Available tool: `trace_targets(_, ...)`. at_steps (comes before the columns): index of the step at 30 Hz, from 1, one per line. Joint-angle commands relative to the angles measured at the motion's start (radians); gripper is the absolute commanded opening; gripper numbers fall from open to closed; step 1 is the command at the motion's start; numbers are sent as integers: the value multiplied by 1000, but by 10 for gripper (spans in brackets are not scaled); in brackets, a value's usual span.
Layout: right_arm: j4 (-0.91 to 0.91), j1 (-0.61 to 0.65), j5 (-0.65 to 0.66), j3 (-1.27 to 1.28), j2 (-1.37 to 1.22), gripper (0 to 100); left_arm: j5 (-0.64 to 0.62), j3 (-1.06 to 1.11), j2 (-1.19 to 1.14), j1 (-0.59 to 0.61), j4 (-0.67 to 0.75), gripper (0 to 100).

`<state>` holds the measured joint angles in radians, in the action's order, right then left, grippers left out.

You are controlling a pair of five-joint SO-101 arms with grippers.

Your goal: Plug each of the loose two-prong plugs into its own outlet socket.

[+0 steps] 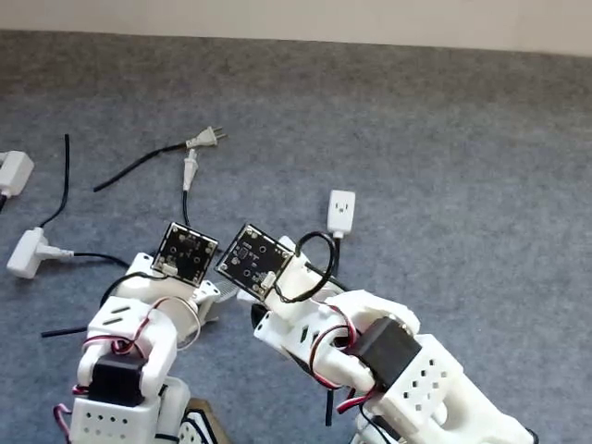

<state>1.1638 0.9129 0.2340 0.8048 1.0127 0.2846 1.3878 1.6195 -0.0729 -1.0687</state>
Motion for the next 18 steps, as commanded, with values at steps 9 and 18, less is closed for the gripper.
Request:
trace_targets(9,-5,-10,12,-81,-154,5,11,-84,-12,125,-2,393)
trace_targets(18,1,-12,-8,-205,-395,5,68,-390,-397,420,-23,393)
